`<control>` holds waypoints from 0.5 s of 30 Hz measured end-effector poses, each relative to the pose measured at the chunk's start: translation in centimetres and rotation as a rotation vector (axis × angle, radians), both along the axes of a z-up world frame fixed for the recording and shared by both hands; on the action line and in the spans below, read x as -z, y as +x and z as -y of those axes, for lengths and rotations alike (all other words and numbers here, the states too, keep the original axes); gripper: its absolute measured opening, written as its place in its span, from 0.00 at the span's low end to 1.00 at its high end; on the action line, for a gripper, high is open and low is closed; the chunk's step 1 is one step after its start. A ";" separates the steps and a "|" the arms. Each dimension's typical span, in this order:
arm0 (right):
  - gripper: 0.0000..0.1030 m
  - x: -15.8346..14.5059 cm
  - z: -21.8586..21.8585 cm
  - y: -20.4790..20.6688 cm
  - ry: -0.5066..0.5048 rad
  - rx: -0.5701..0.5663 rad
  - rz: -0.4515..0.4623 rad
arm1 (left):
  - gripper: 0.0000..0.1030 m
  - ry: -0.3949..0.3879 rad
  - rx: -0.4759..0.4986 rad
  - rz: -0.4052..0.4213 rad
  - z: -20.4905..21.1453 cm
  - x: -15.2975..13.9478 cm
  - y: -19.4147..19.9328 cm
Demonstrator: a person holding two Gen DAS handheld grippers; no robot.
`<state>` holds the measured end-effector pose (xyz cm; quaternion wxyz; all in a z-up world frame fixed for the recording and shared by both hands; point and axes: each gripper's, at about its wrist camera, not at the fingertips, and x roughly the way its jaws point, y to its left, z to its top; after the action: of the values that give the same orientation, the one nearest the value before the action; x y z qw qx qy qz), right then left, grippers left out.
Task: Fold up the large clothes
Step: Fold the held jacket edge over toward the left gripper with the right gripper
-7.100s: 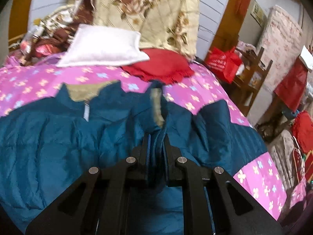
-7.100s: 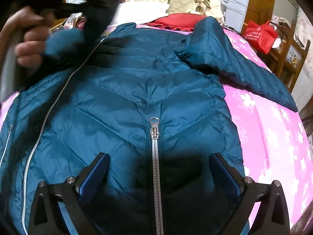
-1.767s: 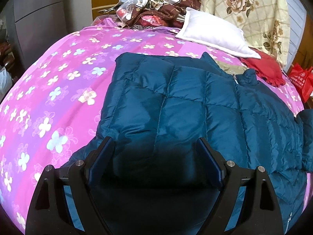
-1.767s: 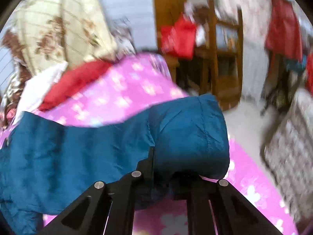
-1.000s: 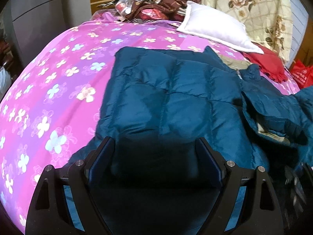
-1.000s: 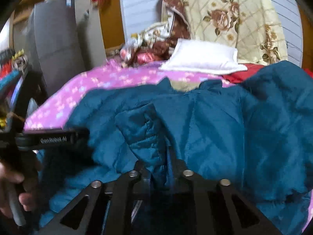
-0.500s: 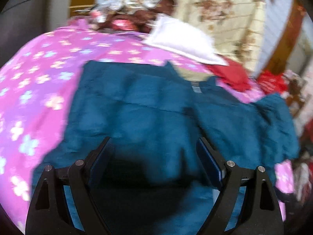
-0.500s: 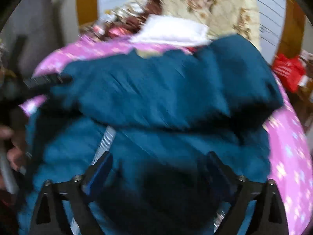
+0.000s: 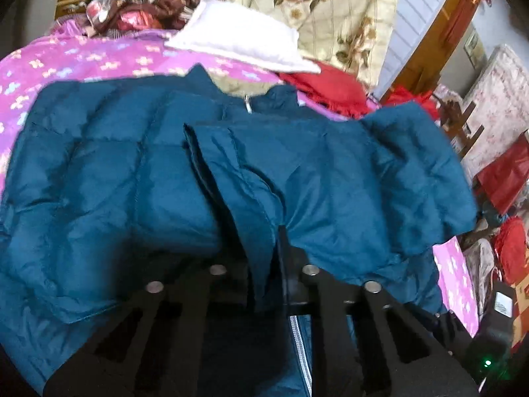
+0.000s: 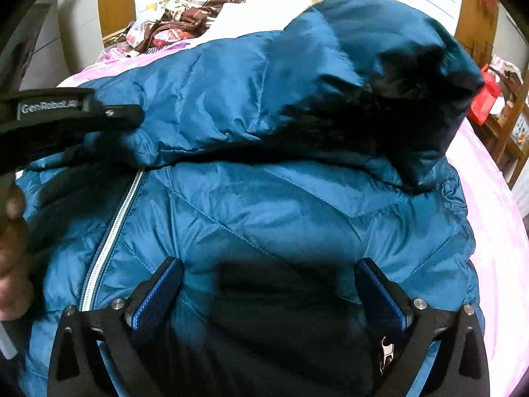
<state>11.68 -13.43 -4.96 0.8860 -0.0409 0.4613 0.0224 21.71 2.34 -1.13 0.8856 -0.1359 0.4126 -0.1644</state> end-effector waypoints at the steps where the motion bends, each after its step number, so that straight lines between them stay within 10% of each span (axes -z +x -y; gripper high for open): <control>1: 1.00 0.0 -0.1 0.3 0.000 0.000 -0.001 | 0.09 0.005 -0.006 0.011 -0.1 -0.3 -0.3; 8: 1.00 0.1 -0.2 0.6 0.009 0.001 -0.004 | 0.08 0.032 -0.201 0.084 -6.6 -3.9 -2.3; 15: 1.00 0.2 -0.1 0.7 0.027 0.000 -0.010 | 0.19 0.062 -0.324 -0.081 -11.2 -1.4 -1.0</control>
<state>12.40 -13.37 -5.21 0.8842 -0.0288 0.4653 0.0287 20.66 13.50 0.23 0.8868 -0.1796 0.4257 -0.0012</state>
